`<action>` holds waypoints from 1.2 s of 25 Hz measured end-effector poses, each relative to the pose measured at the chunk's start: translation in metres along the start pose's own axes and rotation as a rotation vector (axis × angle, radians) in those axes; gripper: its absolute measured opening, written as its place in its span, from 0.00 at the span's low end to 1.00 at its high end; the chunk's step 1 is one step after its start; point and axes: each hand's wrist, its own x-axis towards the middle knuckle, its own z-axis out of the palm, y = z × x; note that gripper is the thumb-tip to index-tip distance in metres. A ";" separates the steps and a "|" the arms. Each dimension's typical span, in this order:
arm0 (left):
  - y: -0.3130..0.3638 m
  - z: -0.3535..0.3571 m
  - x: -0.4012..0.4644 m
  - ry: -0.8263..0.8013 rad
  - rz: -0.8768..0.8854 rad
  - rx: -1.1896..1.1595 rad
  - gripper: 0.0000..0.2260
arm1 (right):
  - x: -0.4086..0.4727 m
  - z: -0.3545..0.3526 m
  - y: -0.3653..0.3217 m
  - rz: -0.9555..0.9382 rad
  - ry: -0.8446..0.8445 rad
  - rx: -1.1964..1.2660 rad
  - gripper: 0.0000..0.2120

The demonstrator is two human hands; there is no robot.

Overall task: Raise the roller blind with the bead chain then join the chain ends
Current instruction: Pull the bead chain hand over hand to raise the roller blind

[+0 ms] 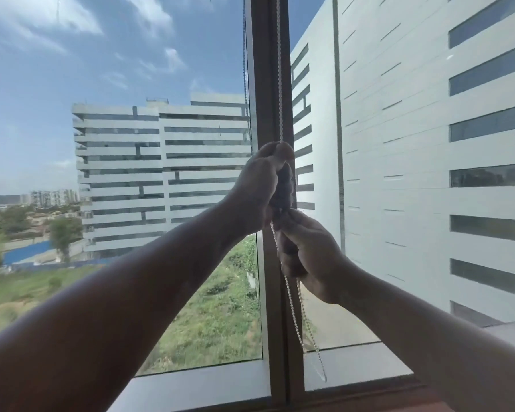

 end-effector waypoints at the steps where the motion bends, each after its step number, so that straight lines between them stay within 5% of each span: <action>1: -0.003 -0.001 -0.004 -0.003 -0.007 -0.003 0.13 | -0.004 0.002 0.002 0.004 0.001 -0.004 0.10; 30: -0.059 -0.032 -0.066 0.014 -0.024 -0.047 0.13 | -0.043 0.028 0.062 0.050 0.115 -0.052 0.12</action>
